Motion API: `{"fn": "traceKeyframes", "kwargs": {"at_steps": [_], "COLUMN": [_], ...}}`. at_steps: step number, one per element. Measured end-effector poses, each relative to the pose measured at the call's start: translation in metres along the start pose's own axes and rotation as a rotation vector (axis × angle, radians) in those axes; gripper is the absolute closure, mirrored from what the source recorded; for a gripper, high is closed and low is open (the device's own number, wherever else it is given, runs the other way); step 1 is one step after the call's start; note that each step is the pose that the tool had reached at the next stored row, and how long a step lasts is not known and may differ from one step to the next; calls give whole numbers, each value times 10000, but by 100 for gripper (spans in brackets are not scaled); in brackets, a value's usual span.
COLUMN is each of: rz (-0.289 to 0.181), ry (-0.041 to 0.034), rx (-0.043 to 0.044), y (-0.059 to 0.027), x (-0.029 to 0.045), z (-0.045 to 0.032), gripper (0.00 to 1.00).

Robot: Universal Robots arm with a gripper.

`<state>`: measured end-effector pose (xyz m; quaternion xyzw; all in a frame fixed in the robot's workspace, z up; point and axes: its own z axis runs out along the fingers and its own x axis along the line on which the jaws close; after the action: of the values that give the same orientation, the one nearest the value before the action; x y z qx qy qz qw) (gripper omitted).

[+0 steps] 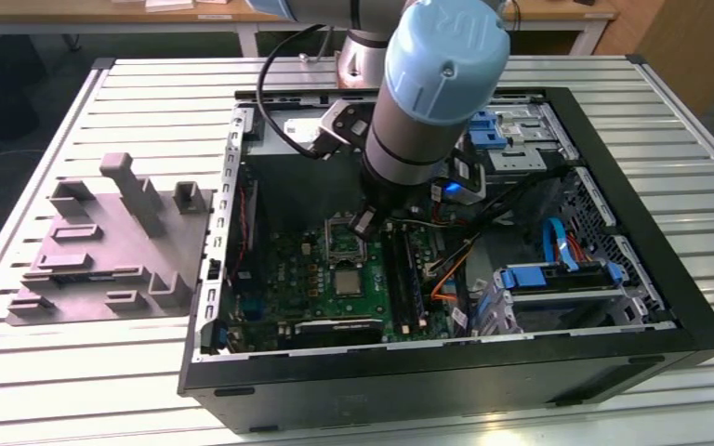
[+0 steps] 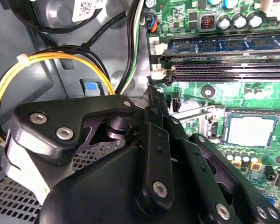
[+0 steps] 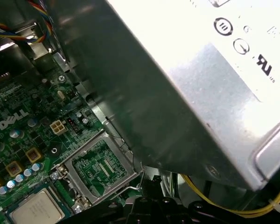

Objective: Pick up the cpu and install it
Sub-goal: 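Close the cpu cover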

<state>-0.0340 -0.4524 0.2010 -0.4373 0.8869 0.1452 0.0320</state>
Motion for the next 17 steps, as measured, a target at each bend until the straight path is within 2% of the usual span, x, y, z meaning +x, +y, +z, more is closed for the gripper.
{"fn": "traceKeyframes", "kwargs": {"at_steps": [8, 12, 17], "rz": [9, 3, -10], "ry": [293, 397, 491], "rx": [223, 298, 365], "y": [28, 41, 56], "x": [-12, -22, -37], "z": [-46, -75, -106], "gripper": [89, 89, 89]}}
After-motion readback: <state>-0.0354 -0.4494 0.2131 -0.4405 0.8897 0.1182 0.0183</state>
